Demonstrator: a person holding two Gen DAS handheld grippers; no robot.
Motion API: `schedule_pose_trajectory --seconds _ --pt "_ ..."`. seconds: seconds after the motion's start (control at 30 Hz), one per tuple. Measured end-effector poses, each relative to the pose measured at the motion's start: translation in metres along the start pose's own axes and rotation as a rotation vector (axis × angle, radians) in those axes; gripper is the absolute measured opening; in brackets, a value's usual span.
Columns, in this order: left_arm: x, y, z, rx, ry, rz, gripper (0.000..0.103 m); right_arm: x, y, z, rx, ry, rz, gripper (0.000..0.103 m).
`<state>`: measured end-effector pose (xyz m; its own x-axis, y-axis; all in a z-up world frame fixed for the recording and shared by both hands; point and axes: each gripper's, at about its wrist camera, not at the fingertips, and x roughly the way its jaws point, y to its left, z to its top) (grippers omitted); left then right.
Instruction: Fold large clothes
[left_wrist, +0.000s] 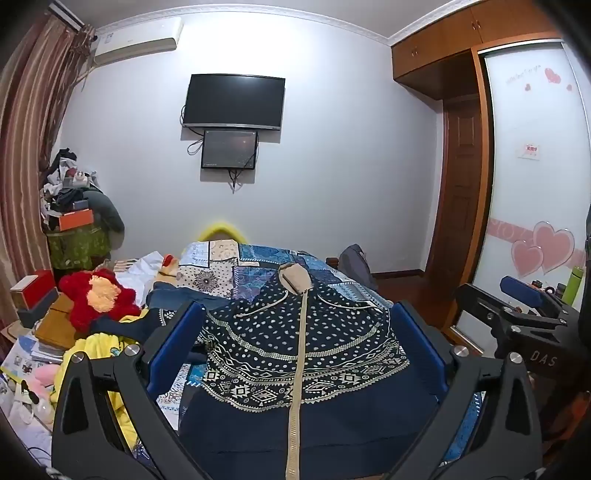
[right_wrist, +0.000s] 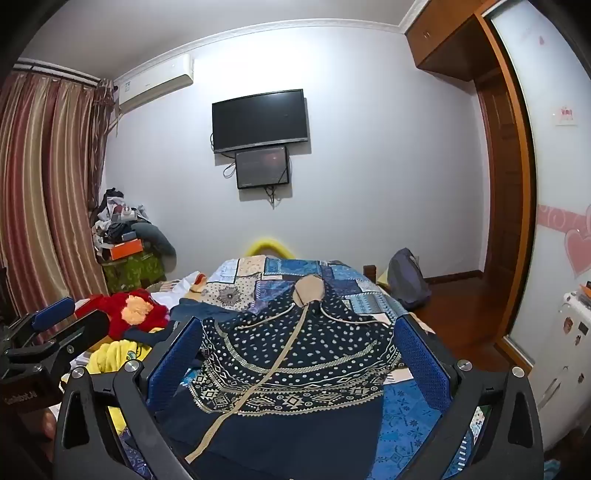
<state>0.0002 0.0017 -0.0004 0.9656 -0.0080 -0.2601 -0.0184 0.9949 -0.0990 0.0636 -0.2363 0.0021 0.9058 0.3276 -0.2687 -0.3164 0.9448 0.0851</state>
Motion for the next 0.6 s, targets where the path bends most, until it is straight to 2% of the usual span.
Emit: schedule_pose_trajectory --seconds 0.17,0.2,0.6 --pt "0.0003 0.0071 0.0009 -0.022 0.011 -0.01 0.103 0.0012 0.001 0.0004 -0.006 0.001 0.001 0.103" --pt "0.0039 0.0066 -0.0012 -0.01 0.01 0.015 0.103 0.0012 0.0011 0.0004 -0.005 0.002 0.001 0.103" --pt "0.0079 0.0079 -0.0028 0.004 0.006 0.021 0.103 0.0048 0.0033 -0.0019 -0.013 0.015 -0.003 0.103"
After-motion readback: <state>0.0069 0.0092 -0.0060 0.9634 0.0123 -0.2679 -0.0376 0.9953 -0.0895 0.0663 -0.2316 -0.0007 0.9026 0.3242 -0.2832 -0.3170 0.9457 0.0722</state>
